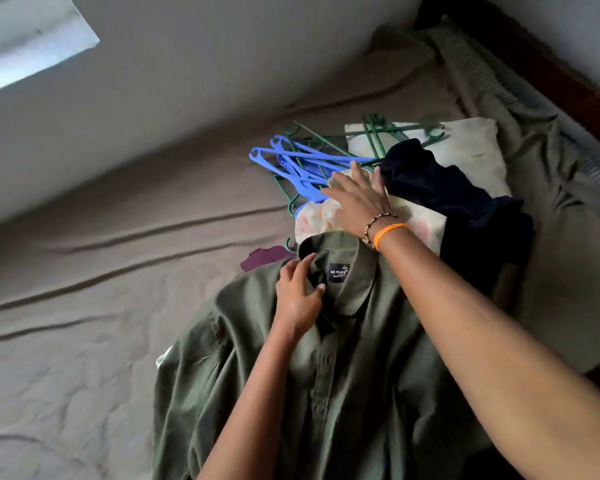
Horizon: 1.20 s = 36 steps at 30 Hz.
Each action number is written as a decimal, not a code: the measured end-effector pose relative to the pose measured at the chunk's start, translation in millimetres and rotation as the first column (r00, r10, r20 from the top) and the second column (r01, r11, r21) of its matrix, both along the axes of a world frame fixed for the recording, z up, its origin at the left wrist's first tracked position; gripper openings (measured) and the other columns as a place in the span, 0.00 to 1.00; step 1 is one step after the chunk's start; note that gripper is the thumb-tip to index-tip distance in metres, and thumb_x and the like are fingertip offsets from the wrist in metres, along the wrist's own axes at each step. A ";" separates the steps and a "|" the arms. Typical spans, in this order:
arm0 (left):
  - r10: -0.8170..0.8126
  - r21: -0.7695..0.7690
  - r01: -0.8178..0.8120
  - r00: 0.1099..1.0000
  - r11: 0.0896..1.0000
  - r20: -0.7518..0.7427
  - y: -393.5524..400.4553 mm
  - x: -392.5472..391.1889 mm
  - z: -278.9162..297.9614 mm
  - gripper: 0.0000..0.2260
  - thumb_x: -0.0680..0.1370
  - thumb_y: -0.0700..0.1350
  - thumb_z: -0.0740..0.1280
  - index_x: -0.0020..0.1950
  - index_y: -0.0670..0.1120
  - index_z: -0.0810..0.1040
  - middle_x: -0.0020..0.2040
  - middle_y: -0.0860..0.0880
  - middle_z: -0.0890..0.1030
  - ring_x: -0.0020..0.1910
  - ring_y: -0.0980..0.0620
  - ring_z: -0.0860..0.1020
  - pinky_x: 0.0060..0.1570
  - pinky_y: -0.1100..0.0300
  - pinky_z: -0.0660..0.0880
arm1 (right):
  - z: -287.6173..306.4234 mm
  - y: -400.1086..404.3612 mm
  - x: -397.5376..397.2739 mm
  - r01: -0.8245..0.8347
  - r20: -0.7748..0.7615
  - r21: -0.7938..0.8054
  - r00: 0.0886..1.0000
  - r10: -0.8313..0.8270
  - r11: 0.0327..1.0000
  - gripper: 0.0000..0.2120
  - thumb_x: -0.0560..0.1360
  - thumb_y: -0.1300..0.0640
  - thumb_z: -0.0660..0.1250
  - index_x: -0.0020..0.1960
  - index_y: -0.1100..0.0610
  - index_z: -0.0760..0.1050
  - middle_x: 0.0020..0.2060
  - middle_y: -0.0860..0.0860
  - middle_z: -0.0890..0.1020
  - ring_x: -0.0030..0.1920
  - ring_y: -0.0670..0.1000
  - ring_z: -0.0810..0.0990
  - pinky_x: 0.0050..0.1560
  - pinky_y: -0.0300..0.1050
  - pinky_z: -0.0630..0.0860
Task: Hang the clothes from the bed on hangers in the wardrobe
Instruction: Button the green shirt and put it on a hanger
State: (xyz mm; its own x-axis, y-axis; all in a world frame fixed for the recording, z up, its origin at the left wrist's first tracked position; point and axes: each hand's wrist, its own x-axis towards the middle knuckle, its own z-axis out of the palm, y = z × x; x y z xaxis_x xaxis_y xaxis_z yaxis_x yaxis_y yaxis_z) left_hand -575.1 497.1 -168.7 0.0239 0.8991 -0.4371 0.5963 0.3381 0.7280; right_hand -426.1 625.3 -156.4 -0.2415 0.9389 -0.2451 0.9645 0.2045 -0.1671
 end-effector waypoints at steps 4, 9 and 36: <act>-0.056 -0.035 0.052 0.988 0.998 -0.142 11.5 15.1 -12.8 0.25 0.75 0.43 0.68 0.70 0.54 0.69 0.74 0.45 0.57 0.72 0.43 0.58 0.69 0.58 0.54 | -23.7 16.3 43.6 0.080 0.324 -0.067 0.945 -0.054 0.995 0.21 0.79 0.47 0.54 0.71 0.48 0.66 0.72 0.53 0.64 0.71 0.59 0.61 0.72 0.63 0.42; 0.146 0.058 -0.138 0.978 0.989 -0.149 16.3 27.8 -22.3 0.16 0.72 0.37 0.68 0.59 0.49 0.78 0.65 0.45 0.65 0.64 0.45 0.66 0.61 0.67 0.58 | -31.6 -30.3 62.7 0.210 0.261 0.322 0.918 -0.300 0.923 0.17 0.76 0.50 0.57 0.43 0.59 0.79 0.39 0.57 0.81 0.41 0.58 0.78 0.49 0.51 0.69; 0.284 -0.188 -0.272 0.958 0.944 0.037 15.9 10.4 -19.5 0.21 0.73 0.33 0.66 0.65 0.44 0.69 0.57 0.47 0.76 0.54 0.50 0.74 0.46 0.65 0.65 | 19.4 60.0 91.6 0.723 -0.731 0.203 0.560 -0.389 0.660 0.18 0.77 0.55 0.56 0.39 0.67 0.75 0.40 0.65 0.79 0.44 0.62 0.76 0.45 0.49 0.64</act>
